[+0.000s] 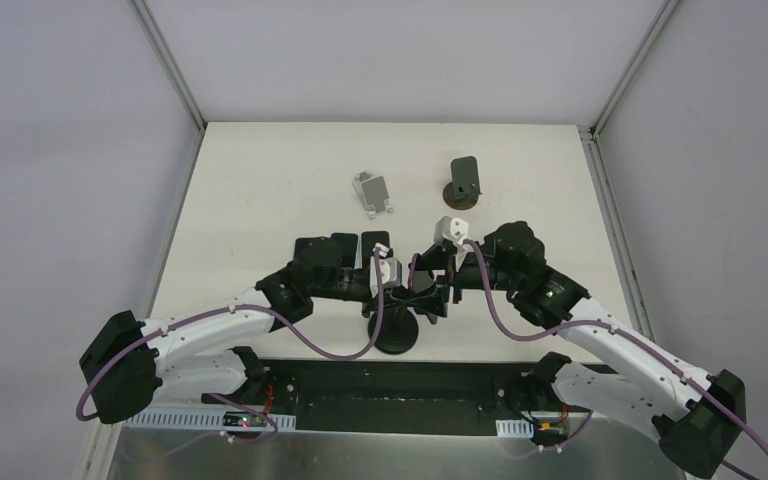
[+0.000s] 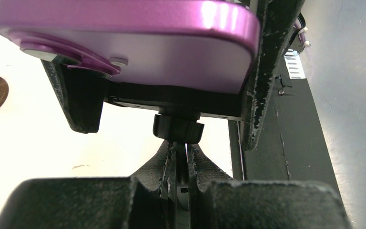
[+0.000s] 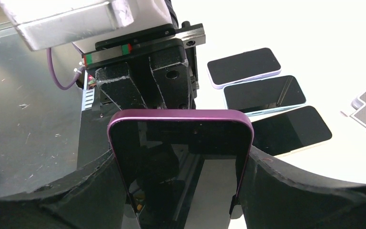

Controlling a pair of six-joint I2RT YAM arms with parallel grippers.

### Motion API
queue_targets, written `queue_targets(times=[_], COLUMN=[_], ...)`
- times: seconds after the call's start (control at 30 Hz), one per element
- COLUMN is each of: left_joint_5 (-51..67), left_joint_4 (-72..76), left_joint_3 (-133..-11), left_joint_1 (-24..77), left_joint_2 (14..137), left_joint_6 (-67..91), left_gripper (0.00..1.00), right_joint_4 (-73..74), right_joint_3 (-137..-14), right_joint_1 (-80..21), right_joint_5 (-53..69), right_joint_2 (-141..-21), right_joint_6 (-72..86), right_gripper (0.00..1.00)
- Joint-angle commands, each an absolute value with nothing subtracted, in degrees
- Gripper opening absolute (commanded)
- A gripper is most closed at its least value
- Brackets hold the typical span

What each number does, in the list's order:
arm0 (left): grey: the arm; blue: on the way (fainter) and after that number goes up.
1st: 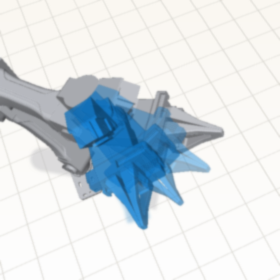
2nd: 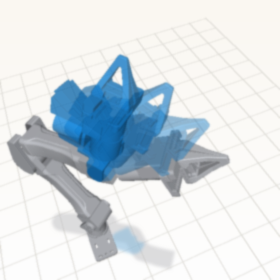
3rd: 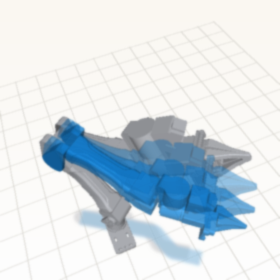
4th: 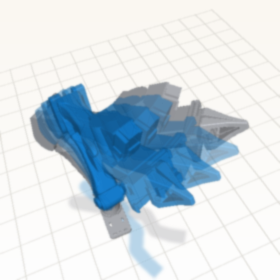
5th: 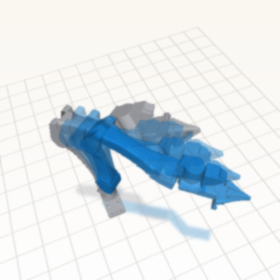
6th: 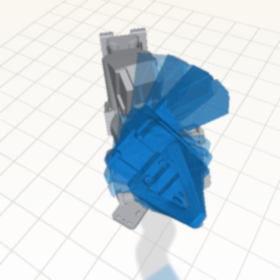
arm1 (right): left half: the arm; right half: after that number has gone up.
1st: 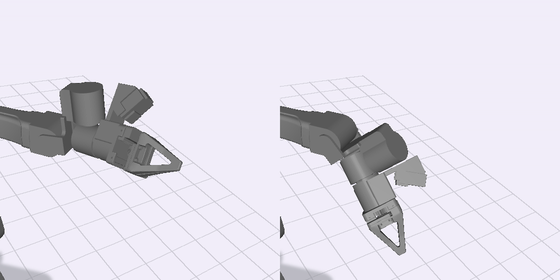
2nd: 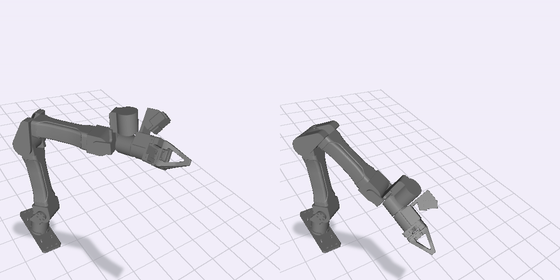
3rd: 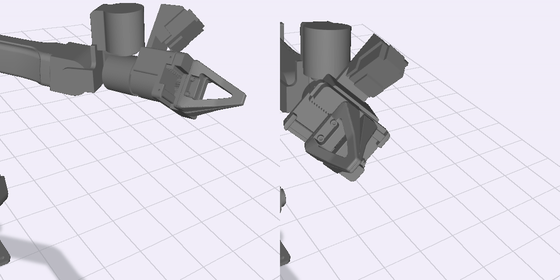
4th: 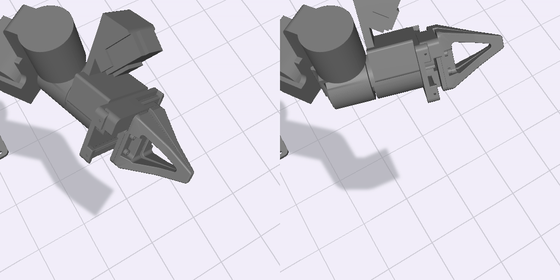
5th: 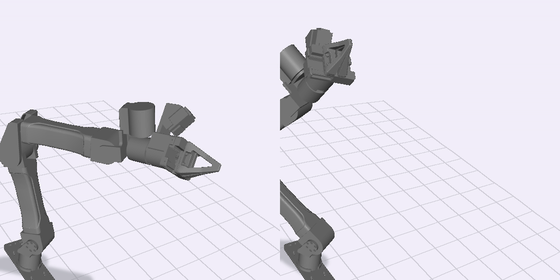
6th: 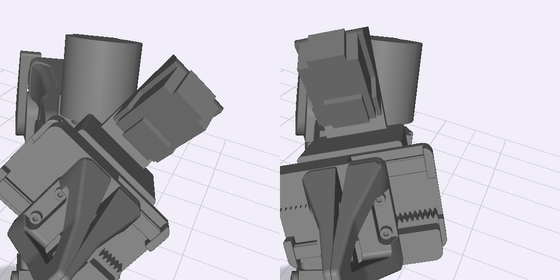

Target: Remove the phone from the phone stand

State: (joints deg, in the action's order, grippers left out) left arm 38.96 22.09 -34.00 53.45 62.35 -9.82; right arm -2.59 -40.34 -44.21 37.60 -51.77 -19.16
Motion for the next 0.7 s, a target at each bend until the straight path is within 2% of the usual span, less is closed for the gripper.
queue_targets(times=[0.0, 0.27, 0.67], left_joint_5=[56.43, 60.34, 64.14], left_joint_4=[24.83, 24.86, 24.86], left_joint_3=[-36.33, -37.78, -40.95], left_joint_1=[56.1, 56.97, 58.56], left_joint_2=[61.57, 62.67, 64.3], left_joint_6=[-10.9, -11.58, -10.84], left_gripper=[0.0, 0.0, 0.0], right_joint_4=[-3.33, -4.73, -4.81], right_joint_3=[-40.75, -44.11, -48.88], right_joint_1=[-39.27, -33.36, -28.98], right_joint_5=[26.87, 32.14, 32.31], right_joint_2=[-56.18, -61.91, -70.09], right_joint_6=[-28.96, -30.65, -35.09], right_gripper=[0.0, 0.0, 0.0])
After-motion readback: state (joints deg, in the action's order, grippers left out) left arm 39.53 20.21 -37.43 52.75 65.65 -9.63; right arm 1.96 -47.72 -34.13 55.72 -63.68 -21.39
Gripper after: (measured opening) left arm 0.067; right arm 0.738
